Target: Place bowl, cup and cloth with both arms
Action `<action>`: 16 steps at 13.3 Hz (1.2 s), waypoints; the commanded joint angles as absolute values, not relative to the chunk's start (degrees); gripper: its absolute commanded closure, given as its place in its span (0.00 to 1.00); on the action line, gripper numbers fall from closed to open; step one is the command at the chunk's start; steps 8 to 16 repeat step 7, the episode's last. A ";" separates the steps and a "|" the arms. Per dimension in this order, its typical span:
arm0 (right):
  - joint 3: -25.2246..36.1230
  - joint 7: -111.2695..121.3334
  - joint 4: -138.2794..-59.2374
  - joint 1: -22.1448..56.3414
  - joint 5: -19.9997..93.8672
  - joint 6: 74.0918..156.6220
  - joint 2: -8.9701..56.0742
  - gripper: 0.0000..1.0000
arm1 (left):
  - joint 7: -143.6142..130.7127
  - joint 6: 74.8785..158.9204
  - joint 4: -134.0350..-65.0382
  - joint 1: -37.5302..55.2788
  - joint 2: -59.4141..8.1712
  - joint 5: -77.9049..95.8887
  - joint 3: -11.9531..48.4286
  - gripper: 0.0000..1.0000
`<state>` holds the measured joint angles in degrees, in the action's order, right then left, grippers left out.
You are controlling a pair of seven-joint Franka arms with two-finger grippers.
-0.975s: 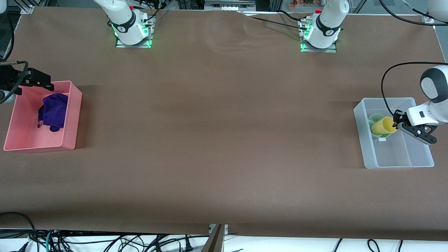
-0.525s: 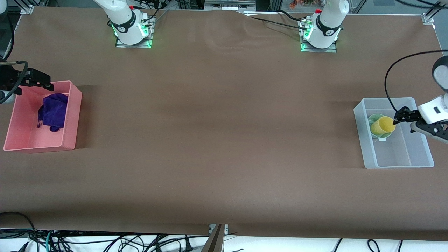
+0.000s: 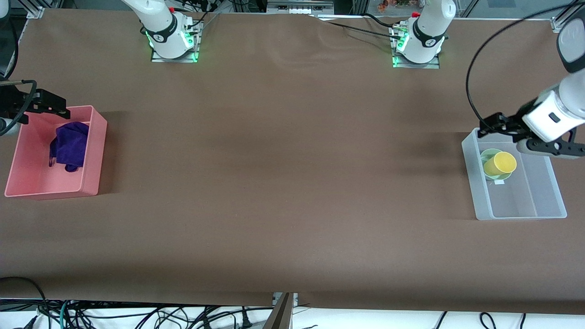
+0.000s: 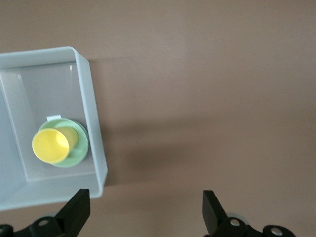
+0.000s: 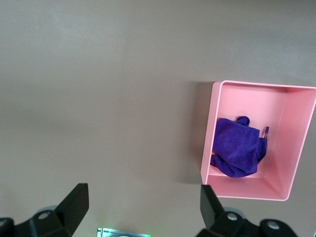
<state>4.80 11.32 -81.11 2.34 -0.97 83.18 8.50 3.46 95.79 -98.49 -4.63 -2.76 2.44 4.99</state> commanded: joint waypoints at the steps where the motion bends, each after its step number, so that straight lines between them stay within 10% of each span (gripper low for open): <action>1: 4.57 11.25 -80.68 1.76 -1.58 82.97 8.44 0.00 | 0.70 88.53 -93.18 -2.64 -1.76 2.37 4.31 0.00; 16: 4.57 11.16 -80.68 1.67 -1.58 82.97 8.44 0.00 | 0.62 85.25 -90.35 -1.85 -1.41 0.79 4.13 0.00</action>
